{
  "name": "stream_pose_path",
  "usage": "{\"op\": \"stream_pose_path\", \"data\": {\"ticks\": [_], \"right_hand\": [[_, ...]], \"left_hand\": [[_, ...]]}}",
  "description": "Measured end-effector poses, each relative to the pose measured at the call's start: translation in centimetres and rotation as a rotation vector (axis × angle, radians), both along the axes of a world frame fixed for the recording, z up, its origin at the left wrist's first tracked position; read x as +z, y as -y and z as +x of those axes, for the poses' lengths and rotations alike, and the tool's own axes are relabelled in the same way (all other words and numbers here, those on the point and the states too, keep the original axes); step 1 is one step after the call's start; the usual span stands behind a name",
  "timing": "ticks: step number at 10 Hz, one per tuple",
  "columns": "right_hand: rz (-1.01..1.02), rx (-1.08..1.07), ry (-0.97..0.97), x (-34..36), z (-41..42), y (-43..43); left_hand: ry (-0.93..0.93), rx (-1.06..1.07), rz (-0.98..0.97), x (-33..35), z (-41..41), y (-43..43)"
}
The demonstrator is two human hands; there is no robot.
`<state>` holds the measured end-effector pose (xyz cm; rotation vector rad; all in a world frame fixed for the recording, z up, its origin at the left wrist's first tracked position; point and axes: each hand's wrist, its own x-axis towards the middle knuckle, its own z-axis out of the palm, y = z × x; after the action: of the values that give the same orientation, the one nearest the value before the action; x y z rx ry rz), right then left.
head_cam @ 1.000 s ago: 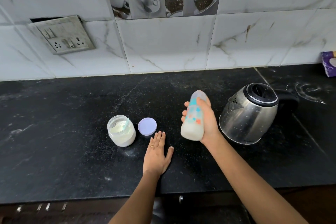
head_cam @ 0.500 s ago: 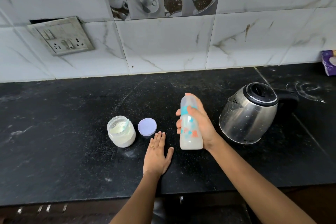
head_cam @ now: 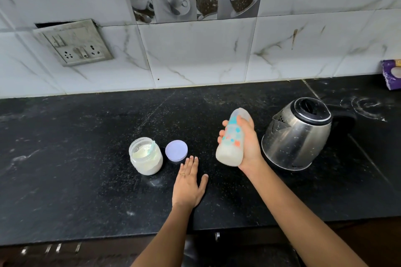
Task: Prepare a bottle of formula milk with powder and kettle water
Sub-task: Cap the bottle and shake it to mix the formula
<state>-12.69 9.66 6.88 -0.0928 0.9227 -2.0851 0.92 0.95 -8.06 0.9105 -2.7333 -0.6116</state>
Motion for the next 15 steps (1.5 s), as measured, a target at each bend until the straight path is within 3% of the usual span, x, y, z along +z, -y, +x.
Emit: {"op": "stream_pose_path", "data": {"ticks": [1, 2, 3, 5, 6, 8, 9, 11, 12, 13, 15], "right_hand": [[0.033, 0.069, -0.007, -0.1, 0.1, -0.1], [0.01, 0.226, -0.255, 0.5, 1.4, -0.9], [-0.005, 0.056, -0.146, 0.8, 0.7, 0.3], [-0.025, 0.196, -0.21, 1.3, 1.4, 0.5], [-0.056, 0.017, -0.042, 1.8, 0.4, 1.3], [-0.047, 0.087, -0.118, 2.5, 0.1, 1.2], [-0.079, 0.018, -0.026, 3.0, -0.7, 1.4], [-0.175, 0.287, 0.027, 2.9, -1.6, 0.5], [-0.304, 0.28, 0.02, 2.7, -1.8, 0.4], [-0.298, 0.232, -0.039, 2.5, -2.0, 0.3], [-0.326, 0.202, 0.046, 3.1, -1.6, 0.8]], "left_hand": [[0.008, -0.005, 0.002, -0.1, 0.1, 0.1], [0.007, -0.009, 0.005, -0.1, 0.1, 0.1], [0.001, -0.011, 0.006, -0.1, 0.1, 0.1], [0.0, -0.013, 0.001, -0.2, 0.1, 0.2], [-0.006, -0.014, 0.008, -0.2, 0.1, 0.2], [0.005, -0.022, 0.006, -0.4, 0.0, 0.4], [-0.001, -0.022, 0.01, -0.4, 0.1, 0.4], [0.002, -0.018, 0.011, -0.4, 0.1, 0.3], [0.005, -0.017, 0.012, -0.4, 0.1, 0.3], [0.005, -0.019, 0.01, -0.4, 0.1, 0.3], [0.011, -0.016, 0.011, -0.5, 0.2, 0.3]]}}
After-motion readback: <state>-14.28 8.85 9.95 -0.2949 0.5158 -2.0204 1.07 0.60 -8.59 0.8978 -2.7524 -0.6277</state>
